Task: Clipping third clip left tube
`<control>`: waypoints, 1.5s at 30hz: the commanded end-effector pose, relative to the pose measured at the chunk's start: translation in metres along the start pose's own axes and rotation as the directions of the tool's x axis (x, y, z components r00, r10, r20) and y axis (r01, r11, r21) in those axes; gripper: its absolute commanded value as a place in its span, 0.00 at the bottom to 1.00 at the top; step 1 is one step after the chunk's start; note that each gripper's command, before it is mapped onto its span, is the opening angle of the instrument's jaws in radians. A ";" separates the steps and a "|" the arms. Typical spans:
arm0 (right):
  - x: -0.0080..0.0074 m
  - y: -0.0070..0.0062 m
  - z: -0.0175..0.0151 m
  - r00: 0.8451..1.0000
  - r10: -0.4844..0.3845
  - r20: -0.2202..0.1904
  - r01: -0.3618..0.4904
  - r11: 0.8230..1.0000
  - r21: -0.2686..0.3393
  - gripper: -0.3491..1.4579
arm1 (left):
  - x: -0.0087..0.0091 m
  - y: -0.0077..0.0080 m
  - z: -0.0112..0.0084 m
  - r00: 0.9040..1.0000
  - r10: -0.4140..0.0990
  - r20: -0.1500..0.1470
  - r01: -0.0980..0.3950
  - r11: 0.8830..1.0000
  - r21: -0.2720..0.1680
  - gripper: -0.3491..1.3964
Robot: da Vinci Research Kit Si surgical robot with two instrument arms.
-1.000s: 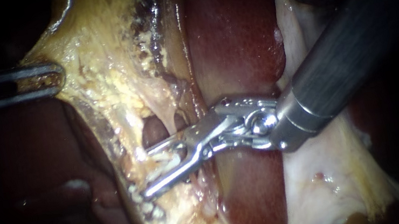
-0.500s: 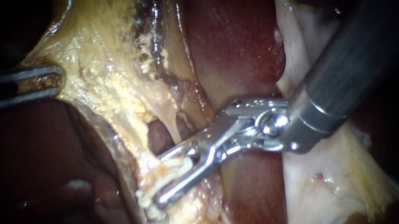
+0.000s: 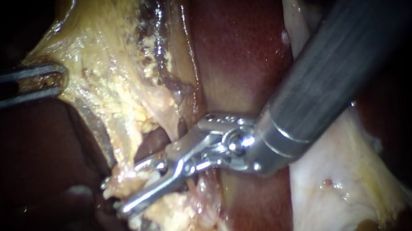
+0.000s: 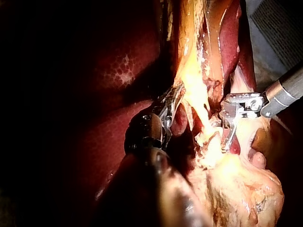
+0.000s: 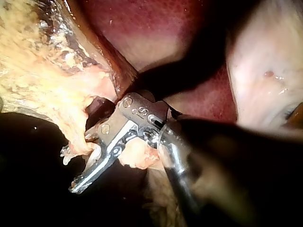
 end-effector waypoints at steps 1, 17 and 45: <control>0.0001 0.0002 0.0001 1.000 -0.001 -0.007 0.001 1.000 -0.010 0.46 | 0.0000 0.0000 0.0000 1.000 0.000 0.000 0.000 1.000 0.000 0.00; 0.0013 0.0017 -0.0004 0.993 0.096 -0.070 -0.101 0.992 -0.081 0.45 | 0.0000 -0.0001 0.0000 1.000 0.000 0.001 0.000 1.000 -0.001 0.00; 0.0045 0.0038 -0.0064 0.974 0.179 -0.140 -0.202 0.965 -0.166 0.00 | 0.0001 -0.0003 0.0000 1.000 0.000 0.001 0.000 1.000 -0.002 0.00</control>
